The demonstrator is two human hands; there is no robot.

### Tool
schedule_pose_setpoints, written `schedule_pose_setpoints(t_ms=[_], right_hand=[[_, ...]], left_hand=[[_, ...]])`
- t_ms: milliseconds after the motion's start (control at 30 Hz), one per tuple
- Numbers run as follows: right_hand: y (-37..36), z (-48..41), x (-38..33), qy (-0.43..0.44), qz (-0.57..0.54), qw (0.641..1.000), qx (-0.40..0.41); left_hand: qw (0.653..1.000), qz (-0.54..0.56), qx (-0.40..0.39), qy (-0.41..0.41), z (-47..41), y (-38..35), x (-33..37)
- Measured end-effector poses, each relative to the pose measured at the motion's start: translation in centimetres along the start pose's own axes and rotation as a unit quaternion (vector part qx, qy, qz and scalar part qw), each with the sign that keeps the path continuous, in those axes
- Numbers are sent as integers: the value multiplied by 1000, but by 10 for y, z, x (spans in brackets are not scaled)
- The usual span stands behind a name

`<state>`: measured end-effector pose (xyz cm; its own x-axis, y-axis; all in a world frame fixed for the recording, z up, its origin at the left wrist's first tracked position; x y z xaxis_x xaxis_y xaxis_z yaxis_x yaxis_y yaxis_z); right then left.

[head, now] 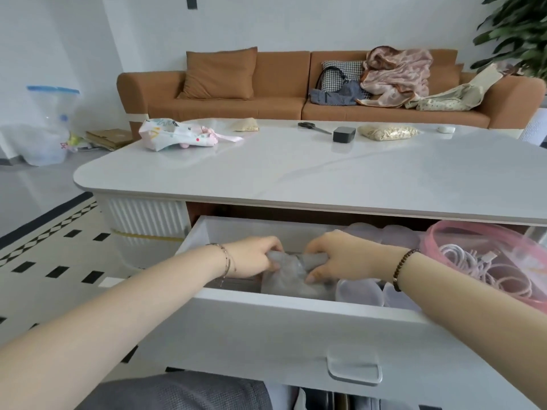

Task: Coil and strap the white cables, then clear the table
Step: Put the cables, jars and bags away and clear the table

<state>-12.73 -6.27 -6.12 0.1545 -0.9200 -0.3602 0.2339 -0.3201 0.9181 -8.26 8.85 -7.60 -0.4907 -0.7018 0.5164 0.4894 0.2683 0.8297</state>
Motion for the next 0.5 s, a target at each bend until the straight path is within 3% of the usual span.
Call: schedule_pose_setpoints(t_ms=[133, 300, 367, 500], right_hand=[[-6, -1, -3, -13, 20, 998, -53], [-17, 1, -5, -8, 101, 992, -81], [-18, 2, -5, -6, 99, 991, -86], [-11, 3, -9, 21, 43, 997, -66]], left_hand=[[995, 56, -72, 33, -1, -16, -6], [973, -95, -198, 68, 1, -32, -26], [976, -89, -187, 60, 0, -31, -26], [995, -81, -56, -16, -10, -14, -17]])
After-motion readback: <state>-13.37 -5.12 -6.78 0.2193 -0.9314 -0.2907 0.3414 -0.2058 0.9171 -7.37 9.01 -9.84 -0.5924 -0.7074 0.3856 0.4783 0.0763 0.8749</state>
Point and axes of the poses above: each hand's wrist, its own z-axis away from the middle knuckle, its own y-axis out of the back of the hand, x = y × z, the point moved 6 cm from there along -z, towards the middle knuckle, and after that the axes turned 4 degrees about -y, right-handed, at the moved point
